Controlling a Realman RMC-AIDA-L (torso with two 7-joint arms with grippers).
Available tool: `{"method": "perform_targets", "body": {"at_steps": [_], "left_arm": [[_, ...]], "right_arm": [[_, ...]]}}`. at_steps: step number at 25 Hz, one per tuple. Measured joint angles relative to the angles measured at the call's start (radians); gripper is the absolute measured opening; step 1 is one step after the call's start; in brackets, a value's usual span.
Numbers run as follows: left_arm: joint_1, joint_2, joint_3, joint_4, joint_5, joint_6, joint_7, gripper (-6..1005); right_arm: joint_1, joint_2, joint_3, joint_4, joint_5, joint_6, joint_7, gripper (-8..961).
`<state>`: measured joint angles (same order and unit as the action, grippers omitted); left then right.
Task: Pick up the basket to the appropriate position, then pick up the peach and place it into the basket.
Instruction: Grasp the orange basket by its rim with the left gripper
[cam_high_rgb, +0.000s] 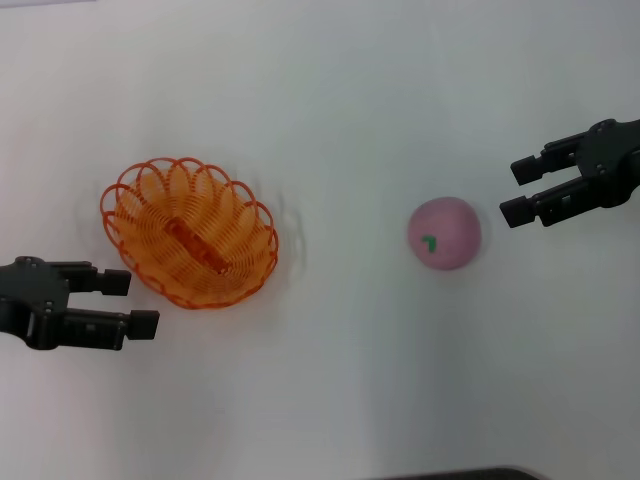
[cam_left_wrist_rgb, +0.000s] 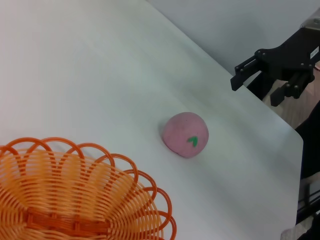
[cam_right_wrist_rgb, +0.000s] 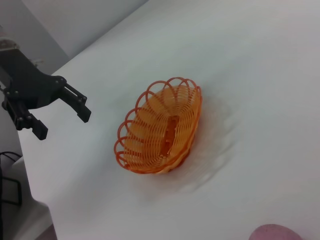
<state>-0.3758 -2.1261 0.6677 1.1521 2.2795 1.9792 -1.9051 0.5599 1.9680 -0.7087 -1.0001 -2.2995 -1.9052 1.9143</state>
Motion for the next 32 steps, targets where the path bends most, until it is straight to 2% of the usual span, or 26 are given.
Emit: {"method": "perform_targets", "body": {"at_steps": [19, 23, 26, 32], "left_arm": [[0.000, 0.000, -0.002, -0.002, -0.001, -0.005, -0.001, 873], [-0.013, 0.000, -0.034, 0.002, -0.018, -0.008, -0.016, 873], [-0.062, 0.013, -0.077, -0.001, -0.031, -0.011, -0.105, 872], [-0.191, 0.050, -0.068, 0.003, -0.025, -0.039, -0.281, 872]], "right_arm": [[0.002, 0.000, -0.006, 0.009, -0.006, 0.005, 0.000, 857], [0.003, 0.001, -0.012, 0.010, -0.012, 0.010, 0.000, 857], [0.005, 0.002, -0.015, 0.011, -0.012, 0.011, 0.000, 857], [0.012, 0.002, -0.018, 0.011, -0.012, 0.011, 0.000, 856]]}}
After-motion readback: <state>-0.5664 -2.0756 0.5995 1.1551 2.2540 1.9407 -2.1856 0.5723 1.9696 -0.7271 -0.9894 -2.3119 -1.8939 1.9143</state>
